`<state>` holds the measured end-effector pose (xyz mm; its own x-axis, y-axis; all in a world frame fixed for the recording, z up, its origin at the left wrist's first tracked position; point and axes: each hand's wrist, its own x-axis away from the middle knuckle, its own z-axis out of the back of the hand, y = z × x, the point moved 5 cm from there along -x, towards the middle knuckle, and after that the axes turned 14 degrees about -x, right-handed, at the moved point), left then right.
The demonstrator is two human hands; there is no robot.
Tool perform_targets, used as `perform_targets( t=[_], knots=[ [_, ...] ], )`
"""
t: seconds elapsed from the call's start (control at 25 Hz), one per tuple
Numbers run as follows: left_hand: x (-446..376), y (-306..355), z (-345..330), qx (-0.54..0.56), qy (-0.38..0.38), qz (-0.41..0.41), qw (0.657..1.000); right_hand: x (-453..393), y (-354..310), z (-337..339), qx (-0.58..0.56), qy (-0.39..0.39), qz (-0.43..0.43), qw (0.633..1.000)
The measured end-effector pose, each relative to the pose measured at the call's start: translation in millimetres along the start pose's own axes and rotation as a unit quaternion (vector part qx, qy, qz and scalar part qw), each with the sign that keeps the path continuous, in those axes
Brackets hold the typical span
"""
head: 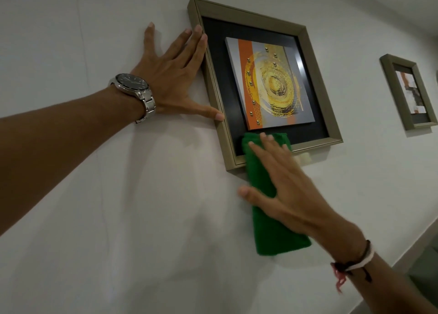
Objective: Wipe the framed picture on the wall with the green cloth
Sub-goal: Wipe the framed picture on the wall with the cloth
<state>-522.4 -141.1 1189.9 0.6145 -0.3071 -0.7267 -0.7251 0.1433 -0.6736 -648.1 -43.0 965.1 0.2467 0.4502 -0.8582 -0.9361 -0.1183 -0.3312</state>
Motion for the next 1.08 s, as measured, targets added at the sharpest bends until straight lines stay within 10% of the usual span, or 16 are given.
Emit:
perform_targets(
  t=[1.08],
  knots=[
    [31.6,9.8,16.6,0.093,-0.031,-0.005,0.995,-27.8,-19.2,44.5,0.004,-0.021,0.031,0.999]
  ],
)
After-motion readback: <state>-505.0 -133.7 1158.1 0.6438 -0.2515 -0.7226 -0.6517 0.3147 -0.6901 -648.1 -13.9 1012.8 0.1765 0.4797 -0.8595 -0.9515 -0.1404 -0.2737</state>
